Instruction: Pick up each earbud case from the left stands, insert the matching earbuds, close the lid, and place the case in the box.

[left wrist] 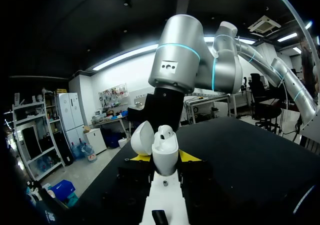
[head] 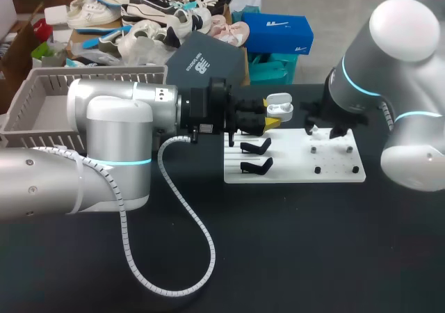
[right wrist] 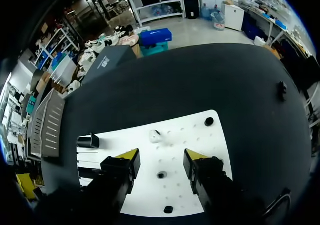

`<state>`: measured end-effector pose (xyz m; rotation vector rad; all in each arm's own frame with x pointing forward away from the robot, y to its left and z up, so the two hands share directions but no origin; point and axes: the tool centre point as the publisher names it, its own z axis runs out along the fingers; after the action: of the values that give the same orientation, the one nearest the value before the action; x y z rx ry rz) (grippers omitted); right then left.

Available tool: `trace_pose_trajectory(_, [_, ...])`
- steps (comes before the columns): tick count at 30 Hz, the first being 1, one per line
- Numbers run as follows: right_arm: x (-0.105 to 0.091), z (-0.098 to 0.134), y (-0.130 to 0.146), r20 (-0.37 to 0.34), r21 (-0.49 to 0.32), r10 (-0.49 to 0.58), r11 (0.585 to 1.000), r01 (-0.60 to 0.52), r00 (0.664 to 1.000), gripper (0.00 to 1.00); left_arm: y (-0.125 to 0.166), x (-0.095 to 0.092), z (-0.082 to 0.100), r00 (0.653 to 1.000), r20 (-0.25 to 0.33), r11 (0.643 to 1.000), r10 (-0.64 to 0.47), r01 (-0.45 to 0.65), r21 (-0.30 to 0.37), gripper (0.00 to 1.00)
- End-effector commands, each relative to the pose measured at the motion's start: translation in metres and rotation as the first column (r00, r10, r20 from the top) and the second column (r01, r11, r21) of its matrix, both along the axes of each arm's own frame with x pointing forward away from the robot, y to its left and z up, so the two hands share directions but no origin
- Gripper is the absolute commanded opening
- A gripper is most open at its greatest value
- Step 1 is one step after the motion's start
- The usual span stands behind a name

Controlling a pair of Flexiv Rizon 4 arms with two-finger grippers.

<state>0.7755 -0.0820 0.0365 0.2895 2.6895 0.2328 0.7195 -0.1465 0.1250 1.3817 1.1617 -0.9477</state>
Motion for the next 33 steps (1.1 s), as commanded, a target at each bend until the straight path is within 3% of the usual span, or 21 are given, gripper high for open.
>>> trace_pose_trajectory(1, [0.005, -0.003, 0.002, -0.012, 0.002, 0.005, 1.0, -0.005, 1.0, 0.53, 0.0, 0.0, 0.0, 1.0, 0.001, 1.0, 0.002, -0.002, -0.002, 0.0])
trace_pose_trajectory(33, [0.023, -0.016, 0.011, -0.037, 0.026, 0.031, 0.999, -0.03, 0.999, 0.39, 0.0, 0.0, 0.0, 1.0, 0.001, 1.0, 0.002, -0.002, -0.002, 0.0])
